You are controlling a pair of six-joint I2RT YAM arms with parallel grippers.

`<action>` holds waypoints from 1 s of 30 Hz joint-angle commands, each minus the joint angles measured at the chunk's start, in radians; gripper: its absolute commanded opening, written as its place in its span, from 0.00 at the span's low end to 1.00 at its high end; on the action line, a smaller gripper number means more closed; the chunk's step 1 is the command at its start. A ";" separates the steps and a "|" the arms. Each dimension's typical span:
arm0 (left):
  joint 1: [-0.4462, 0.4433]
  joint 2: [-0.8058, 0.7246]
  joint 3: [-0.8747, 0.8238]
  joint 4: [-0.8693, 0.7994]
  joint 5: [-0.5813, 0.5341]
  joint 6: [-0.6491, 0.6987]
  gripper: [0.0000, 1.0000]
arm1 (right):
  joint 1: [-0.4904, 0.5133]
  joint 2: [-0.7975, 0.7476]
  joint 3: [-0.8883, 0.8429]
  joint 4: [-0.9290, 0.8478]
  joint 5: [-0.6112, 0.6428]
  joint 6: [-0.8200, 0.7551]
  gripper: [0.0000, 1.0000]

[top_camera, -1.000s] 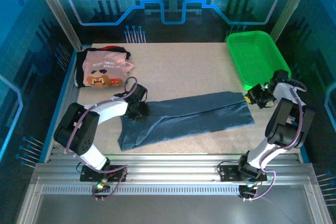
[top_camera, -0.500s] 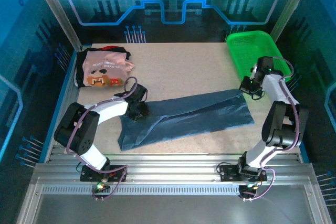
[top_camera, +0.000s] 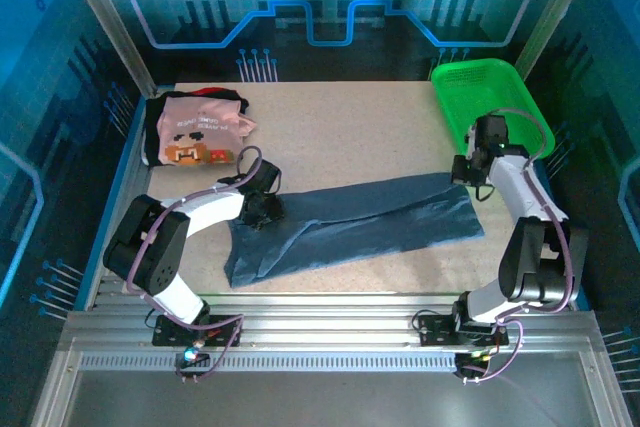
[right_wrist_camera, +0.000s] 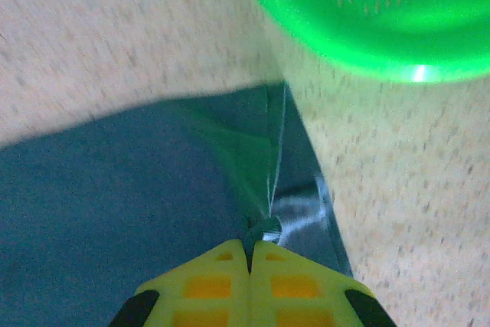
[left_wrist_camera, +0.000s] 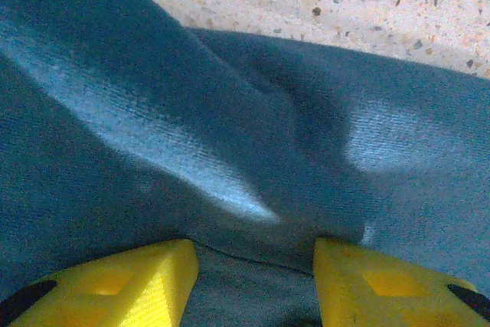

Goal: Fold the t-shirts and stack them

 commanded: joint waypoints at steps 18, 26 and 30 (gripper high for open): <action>0.017 0.083 -0.039 -0.191 -0.047 0.025 0.49 | -0.156 -0.101 -0.123 -0.001 -0.255 0.299 0.59; 0.017 0.080 -0.041 -0.182 -0.038 0.030 0.49 | -0.193 0.117 -0.017 0.039 -0.415 0.286 0.47; 0.017 0.082 -0.038 -0.184 -0.036 0.032 0.49 | -0.188 0.215 0.024 0.052 -0.411 0.278 0.36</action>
